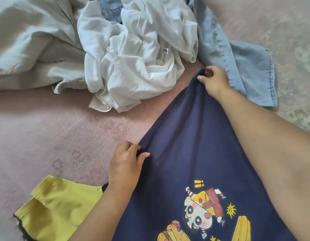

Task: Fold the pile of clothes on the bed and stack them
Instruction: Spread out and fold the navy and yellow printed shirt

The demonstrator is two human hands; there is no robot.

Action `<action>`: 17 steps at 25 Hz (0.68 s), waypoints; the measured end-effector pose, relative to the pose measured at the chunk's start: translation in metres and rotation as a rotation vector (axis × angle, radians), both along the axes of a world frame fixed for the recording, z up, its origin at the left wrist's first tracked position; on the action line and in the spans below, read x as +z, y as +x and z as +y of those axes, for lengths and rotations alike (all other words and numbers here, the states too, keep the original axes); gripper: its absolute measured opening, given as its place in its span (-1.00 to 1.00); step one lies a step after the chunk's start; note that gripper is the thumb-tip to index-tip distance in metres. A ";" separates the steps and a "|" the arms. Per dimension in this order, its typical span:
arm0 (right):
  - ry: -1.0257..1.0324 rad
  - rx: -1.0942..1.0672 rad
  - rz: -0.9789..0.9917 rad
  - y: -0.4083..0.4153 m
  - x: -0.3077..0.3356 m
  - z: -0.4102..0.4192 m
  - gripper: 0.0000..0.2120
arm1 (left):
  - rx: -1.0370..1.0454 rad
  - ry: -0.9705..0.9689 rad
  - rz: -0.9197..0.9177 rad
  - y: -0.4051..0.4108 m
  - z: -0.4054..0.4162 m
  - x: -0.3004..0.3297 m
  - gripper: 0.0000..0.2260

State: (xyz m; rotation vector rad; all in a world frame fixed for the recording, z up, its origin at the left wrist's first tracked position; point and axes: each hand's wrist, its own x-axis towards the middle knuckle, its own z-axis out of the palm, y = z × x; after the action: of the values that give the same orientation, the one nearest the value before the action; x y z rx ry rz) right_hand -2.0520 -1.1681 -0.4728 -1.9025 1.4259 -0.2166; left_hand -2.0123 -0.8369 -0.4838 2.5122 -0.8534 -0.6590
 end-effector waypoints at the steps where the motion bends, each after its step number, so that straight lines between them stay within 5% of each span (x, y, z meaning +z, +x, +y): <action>1: -0.010 -0.016 0.023 0.002 -0.002 -0.001 -0.70 | 0.025 0.015 -0.003 -0.001 -0.002 -0.001 -0.75; 3: -0.046 -0.033 0.087 0.005 0.000 -0.002 -0.87 | 0.069 0.030 0.008 0.000 -0.006 -0.002 -0.76; 6: -0.107 -0.023 0.122 0.002 0.003 -0.007 -0.85 | 0.135 0.005 0.083 0.005 -0.006 0.000 -0.84; 13: 0.070 -0.239 -0.217 0.024 0.010 -0.004 -0.72 | 0.438 -0.077 0.483 0.024 -0.003 0.019 -0.82; 15: 0.057 -0.272 -0.218 0.034 0.004 -0.002 -0.71 | 0.318 0.009 0.318 0.021 -0.002 0.015 -0.82; 17: 0.051 -0.344 -0.225 0.042 -0.006 -0.002 -0.72 | -0.012 0.041 -0.139 0.013 0.004 0.002 -0.75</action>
State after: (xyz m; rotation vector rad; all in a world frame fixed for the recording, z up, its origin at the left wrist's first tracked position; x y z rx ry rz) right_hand -2.0101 -1.1697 -0.4787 -1.5281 1.5768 -0.5352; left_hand -1.9989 -0.8327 -0.4821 2.6163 -0.9129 -0.5153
